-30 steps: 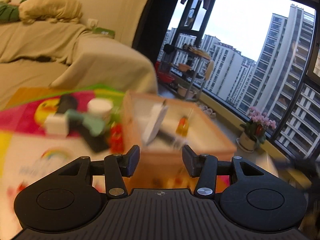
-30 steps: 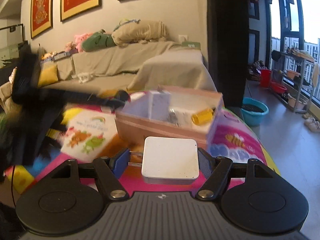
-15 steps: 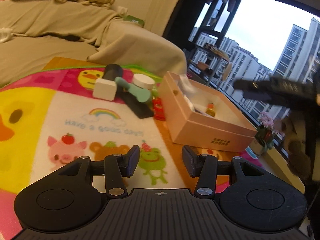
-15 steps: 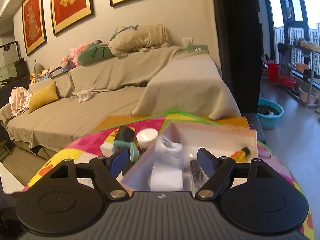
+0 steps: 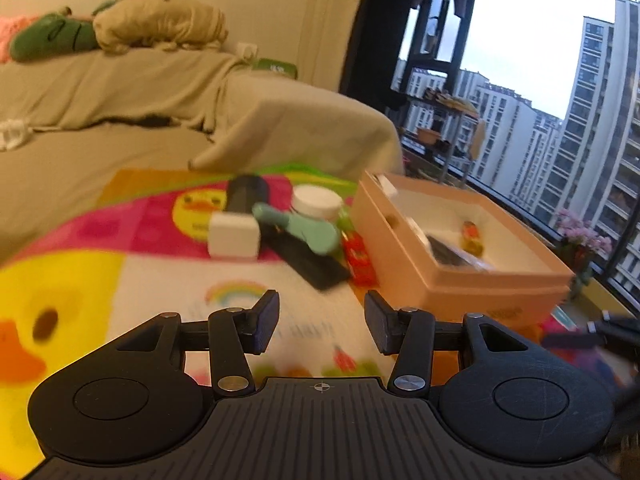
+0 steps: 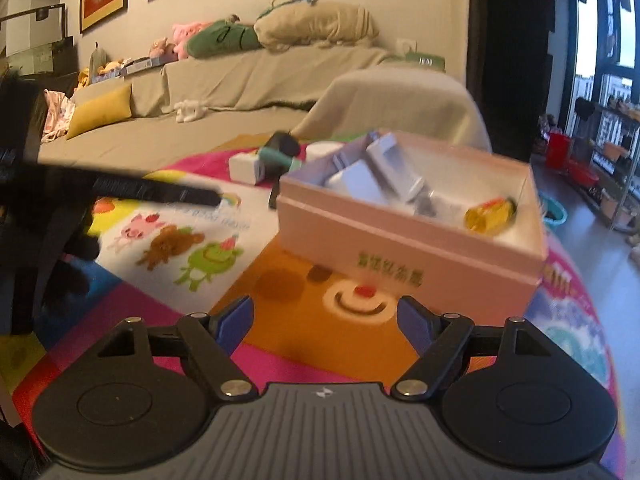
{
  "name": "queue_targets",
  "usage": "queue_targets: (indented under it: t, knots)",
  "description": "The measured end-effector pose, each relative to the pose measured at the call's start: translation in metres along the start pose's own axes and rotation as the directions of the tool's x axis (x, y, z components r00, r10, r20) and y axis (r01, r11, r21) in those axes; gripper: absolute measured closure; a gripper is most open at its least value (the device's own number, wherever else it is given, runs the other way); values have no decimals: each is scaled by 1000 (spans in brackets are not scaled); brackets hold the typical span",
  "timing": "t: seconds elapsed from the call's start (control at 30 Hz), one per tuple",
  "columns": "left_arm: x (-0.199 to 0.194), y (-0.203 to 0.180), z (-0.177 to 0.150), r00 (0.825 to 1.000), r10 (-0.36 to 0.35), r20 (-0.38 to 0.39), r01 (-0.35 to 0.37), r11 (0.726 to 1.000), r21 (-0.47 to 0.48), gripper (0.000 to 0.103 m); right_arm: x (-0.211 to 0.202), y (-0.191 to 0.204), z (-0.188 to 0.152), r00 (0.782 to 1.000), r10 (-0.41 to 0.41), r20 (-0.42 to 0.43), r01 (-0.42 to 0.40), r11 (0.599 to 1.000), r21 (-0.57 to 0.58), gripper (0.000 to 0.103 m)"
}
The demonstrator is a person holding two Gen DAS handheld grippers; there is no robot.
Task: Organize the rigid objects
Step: 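Grasp the white round jar with the right gripper while the left gripper reaches for the black cap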
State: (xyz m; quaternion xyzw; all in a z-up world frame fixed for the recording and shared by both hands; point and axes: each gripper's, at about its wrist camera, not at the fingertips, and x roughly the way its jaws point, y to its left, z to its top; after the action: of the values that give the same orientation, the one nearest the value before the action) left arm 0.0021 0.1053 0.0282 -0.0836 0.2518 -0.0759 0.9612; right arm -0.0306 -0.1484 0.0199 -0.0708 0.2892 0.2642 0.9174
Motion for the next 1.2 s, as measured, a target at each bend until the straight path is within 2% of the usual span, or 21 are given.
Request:
queue_targets:
  t: [0.17,0.23,0.33,0.47,0.6,0.67,0.73,0.83,0.9,0.93,0.97,1.07,1.2]
  knots:
    - [21,24,19,996,79,34,-77,995,-70,52,3,1,3,1000,29,-11,-29,1000,7,24]
    - [29,36,27,993,109,38,-104,988,-111,52,-3,0,25,998,59,7,-59,998,21,24]
    - [34,53,35,993,96,68,-84,983,-162,52,-3,-5,85,996,86,15,-87,995,39,20]
    - [40,76,38,997,56,60,-42,976,-212,52,53,-16,168,993,100,-65,-93,991,95,19]
    - [52,92,47,1000,13,13,-10,975,-221,52,136,-8,213,982,52,-182,-32,993,113,20]
    - [59,99,55,1000,-1,4,2,976,-217,52,176,4,221,974,-29,-224,45,997,69,30]
    - [65,107,61,1000,-15,10,16,975,-224,52,211,10,224,956,-89,-279,113,991,69,46]
    - [77,119,69,1000,-22,20,26,969,-245,52,247,12,226,935,-121,-334,159,983,90,50]
    - [87,128,73,1000,-22,20,26,961,-275,52,264,18,223,910,-204,-360,228,973,26,50]
    - [92,134,76,999,-28,20,32,955,-296,52,268,18,222,902,-212,-377,234,972,12,53]
    - [98,140,78,999,-37,20,41,947,-319,52,270,19,219,898,-202,-391,224,974,12,53]
    - [121,153,83,998,-66,3,62,930,-363,52,257,27,211,905,-166,-391,168,985,-31,53]
    - [141,146,78,990,-129,-64,102,942,-320,55,225,47,193,911,-79,-405,43,994,-98,53]
